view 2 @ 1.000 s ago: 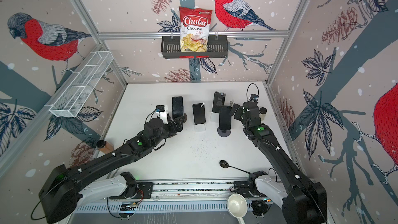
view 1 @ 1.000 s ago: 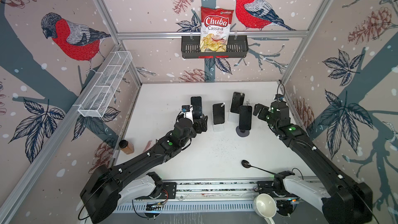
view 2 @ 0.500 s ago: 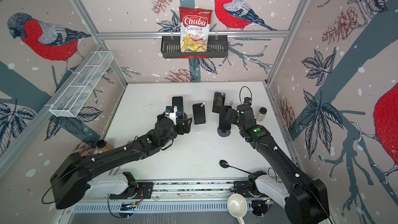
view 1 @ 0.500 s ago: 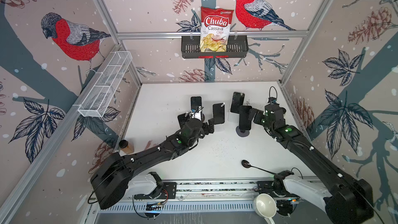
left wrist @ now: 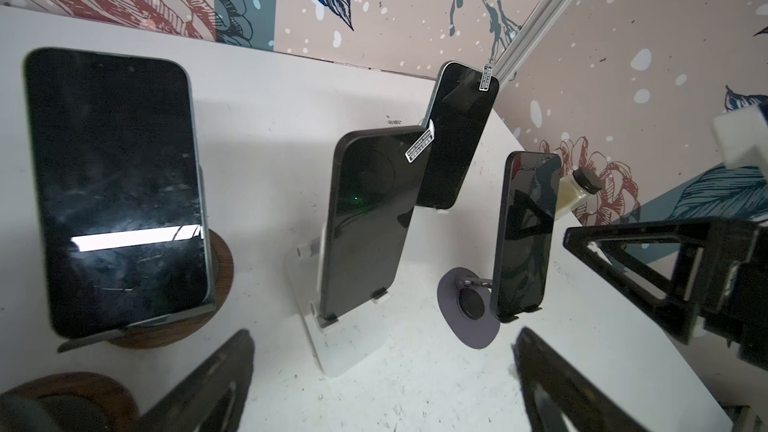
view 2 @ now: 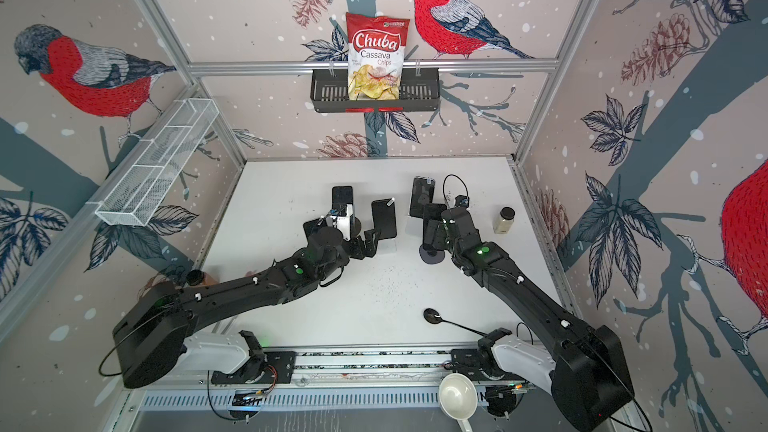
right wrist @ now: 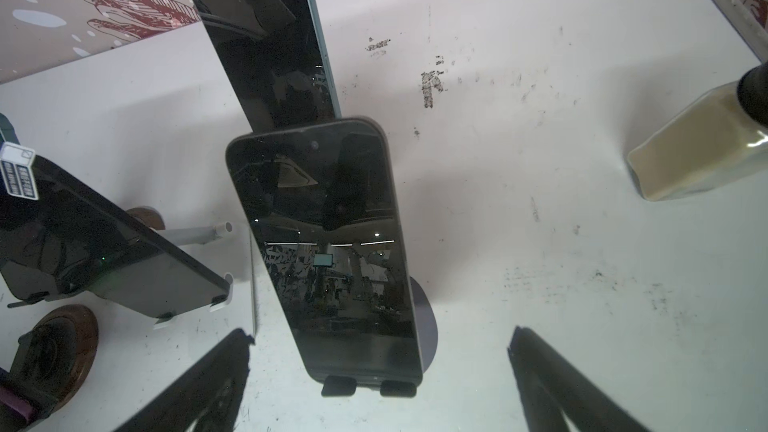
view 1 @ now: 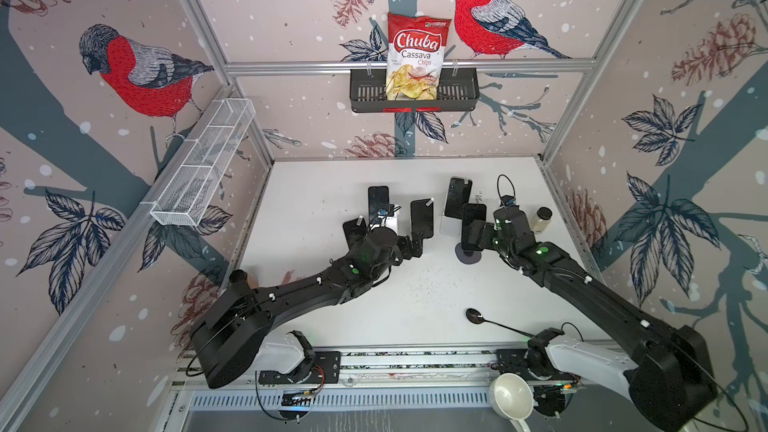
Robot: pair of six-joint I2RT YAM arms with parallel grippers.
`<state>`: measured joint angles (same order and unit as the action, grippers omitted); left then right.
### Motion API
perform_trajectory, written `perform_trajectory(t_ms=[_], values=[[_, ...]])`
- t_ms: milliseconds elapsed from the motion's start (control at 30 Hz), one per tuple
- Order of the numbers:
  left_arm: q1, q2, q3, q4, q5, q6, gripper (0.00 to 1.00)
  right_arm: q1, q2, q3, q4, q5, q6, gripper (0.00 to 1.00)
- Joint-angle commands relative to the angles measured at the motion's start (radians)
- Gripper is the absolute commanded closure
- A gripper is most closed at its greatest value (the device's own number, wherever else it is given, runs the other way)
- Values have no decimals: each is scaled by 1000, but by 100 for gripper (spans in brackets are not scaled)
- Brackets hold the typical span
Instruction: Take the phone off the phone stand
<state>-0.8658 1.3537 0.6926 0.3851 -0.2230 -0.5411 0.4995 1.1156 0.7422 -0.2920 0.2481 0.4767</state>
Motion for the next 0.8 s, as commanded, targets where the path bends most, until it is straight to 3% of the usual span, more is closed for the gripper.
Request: perform_trajectory(t_ms=[0,500,767], values=[[-2,11,-4,89,68,25,4,10,13,7,2,11,7,0],[-74,179,-5,279,220,56,4,39,39,8,-2,6,-5,1],[-159,288,11,391,189,116,4,48,62,3,7,-6,16,1]])
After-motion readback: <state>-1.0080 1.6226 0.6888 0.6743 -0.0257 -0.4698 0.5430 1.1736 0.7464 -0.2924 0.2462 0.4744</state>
